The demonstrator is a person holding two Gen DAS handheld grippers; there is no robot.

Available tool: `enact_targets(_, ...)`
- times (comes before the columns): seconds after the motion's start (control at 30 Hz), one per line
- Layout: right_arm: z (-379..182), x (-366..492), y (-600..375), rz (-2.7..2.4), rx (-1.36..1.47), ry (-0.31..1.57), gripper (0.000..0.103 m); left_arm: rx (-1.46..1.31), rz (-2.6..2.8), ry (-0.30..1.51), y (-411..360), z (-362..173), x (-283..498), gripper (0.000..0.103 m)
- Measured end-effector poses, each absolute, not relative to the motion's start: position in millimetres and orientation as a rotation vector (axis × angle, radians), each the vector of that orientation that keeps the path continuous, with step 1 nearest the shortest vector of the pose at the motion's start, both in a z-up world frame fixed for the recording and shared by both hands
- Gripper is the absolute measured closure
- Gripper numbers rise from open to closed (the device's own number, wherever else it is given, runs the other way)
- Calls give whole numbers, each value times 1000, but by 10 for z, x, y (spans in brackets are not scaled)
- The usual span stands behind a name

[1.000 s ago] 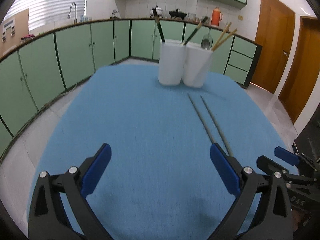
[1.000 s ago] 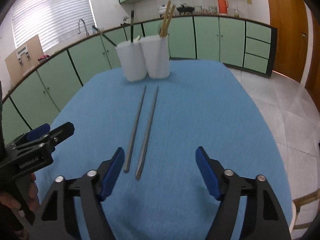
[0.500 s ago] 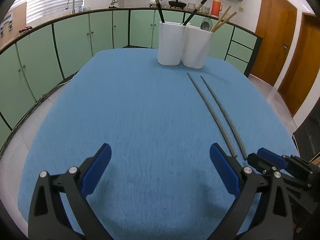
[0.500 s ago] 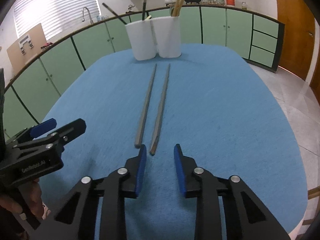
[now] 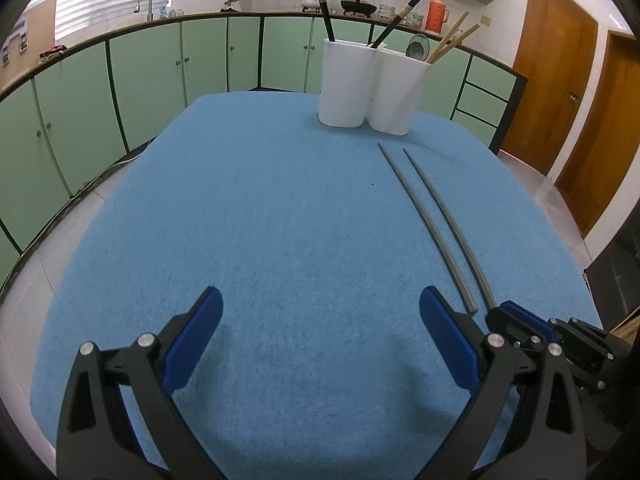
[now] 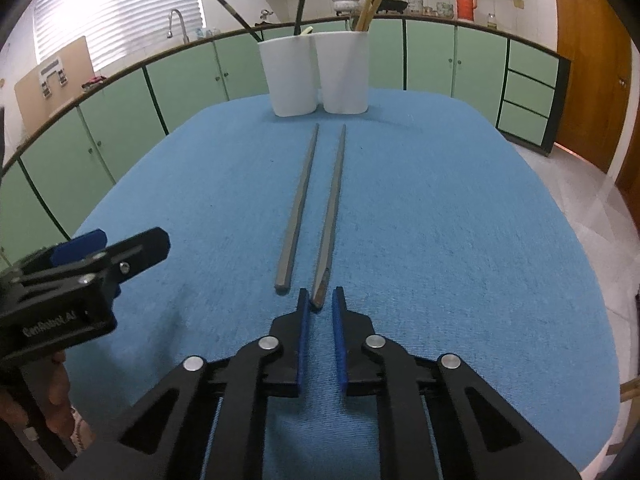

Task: Organize utensils
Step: 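Move both open tools back over the two grey chopsticks on the mat, then close the right tool on one grey chopstick while the left tool closes on the other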

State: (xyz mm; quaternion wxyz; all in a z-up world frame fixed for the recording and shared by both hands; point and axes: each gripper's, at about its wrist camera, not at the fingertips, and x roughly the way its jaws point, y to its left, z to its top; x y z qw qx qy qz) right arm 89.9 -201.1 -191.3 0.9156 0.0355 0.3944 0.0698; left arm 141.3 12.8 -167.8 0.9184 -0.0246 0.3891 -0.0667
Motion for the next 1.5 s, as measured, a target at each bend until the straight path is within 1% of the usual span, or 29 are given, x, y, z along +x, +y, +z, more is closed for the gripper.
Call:
enact_targets(0.1,-1911,898,-1986,146,62,808,97,-49,-138,799,125,-1676,1409,7)
enact_targets(0.27,-1894,910,-2042,131,78,804,98,-47,-144,800,88,-1675,1396,8)
enact_targets(0.5,-1899,965,-2375,35,142,812,98,-46,-177,804,-108,-1673,1389,8)
enact_targets(0.53,-1901,970,-2445,23,157,814,98,-51,-189,809,-160,-1683,1388,9)
enact_targets(0.57,-1904,972,-2490,18,168,816,98,-53,-203,814,-216,-1695,1386,11)
enact_targets(0.63,-1905,979,-2583,10,192,818,98,-48,-224,829,-332,-1723,1393,26)
enact_targets(0.87,-1921,980,-2718,34,239,821,98,-53,-287,860,-611,-1858,1427,30)
enact_targets(0.97,-1925,973,-2765,53,272,821,99,-39,-279,851,-681,-1890,1433,37)
enact_targets(1.03,-1927,972,-2778,53,277,819,98,-30,-271,846,-710,-1906,1439,48)
enact_targets(1.2,-1925,951,-2802,59,289,817,99,-27,-287,842,-783,-1921,1426,64)
enact_targets(1.3,-1911,954,-2784,63,288,815,98,-19,-285,841,-807,-1930,1422,82)
enact_targets(1.33,-1909,964,-2773,63,288,814,98,-20,-287,842,-806,-1930,1424,92)
enact_targets(1.37,-1901,963,-2767,64,286,812,98,-22,-294,847,-811,-1932,1431,95)
enact_targets(1.5,-1853,950,-2744,67,274,797,98,-30,-296,850,-788,-1909,1428,96)
